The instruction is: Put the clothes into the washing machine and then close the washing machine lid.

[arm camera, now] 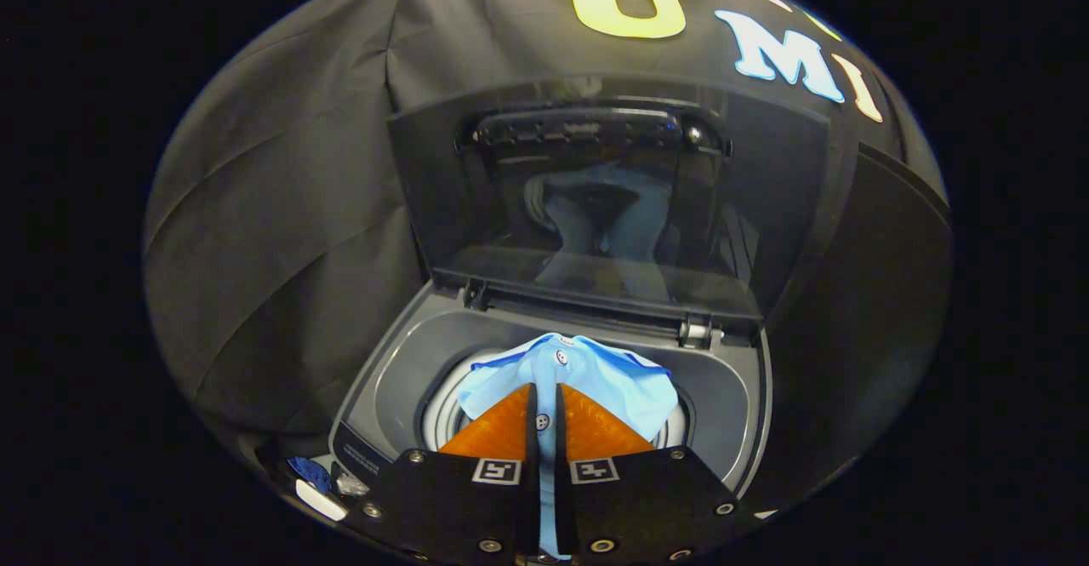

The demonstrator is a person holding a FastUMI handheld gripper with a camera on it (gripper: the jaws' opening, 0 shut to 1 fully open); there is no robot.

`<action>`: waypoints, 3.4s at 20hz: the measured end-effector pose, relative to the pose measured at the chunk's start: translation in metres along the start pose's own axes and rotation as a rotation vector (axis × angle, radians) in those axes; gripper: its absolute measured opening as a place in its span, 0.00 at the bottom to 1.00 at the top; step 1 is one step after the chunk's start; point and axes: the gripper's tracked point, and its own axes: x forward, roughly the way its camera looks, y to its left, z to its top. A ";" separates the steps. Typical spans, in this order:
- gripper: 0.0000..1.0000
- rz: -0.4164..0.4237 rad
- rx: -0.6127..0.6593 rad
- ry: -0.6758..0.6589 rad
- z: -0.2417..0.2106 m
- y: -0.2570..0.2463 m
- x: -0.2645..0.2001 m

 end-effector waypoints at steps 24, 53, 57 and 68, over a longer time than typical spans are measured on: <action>0.95 -0.055 -0.043 -0.394 0.087 0.002 -0.070; 0.95 -0.185 0.054 -0.494 0.272 -0.022 0.005; 0.95 -0.194 0.061 -0.433 0.262 -0.027 0.025; 0.96 -0.203 0.042 -0.516 0.242 -0.017 -0.002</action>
